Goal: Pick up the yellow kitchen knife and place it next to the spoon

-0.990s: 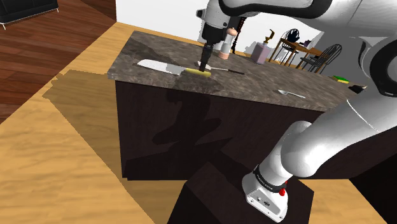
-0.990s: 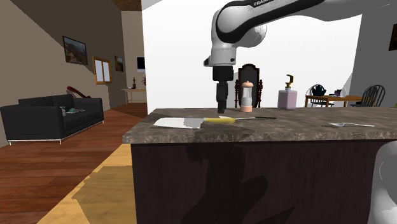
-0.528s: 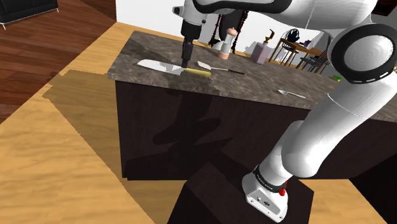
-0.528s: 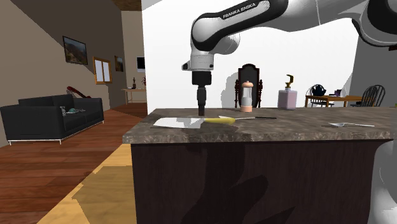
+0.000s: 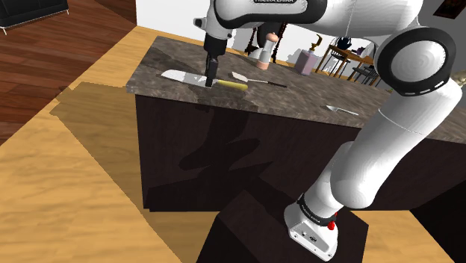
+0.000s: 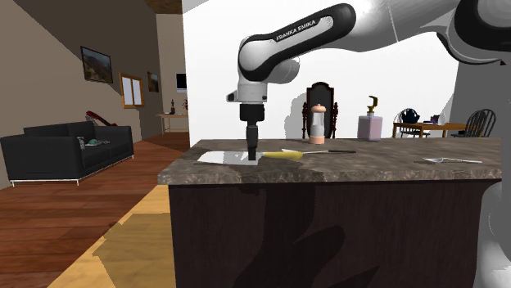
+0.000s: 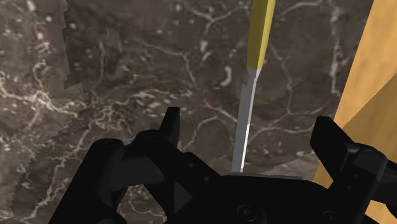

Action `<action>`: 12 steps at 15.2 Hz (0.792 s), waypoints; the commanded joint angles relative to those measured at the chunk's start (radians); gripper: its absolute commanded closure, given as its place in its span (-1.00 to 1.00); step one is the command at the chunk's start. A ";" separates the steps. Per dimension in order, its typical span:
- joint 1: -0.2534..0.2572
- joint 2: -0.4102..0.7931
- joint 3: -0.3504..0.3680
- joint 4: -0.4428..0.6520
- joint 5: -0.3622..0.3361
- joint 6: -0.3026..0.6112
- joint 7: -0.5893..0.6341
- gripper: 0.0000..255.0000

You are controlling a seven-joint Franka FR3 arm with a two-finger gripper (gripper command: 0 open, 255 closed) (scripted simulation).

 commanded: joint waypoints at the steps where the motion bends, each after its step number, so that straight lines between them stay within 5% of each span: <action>1: -0.001 0.002 -0.001 -0.013 0.000 0.016 -0.003 -1.00; 8: -0.001 0.002 -0.001 -0.013 0.000 0.016 -0.003 -1.00; 9: -0.001 0.002 -0.001 -0.013 0.000 0.016 -0.003 1.00; 12: -0.001 0.002 -0.001 -0.013 0.000 0.016 -0.003 1.00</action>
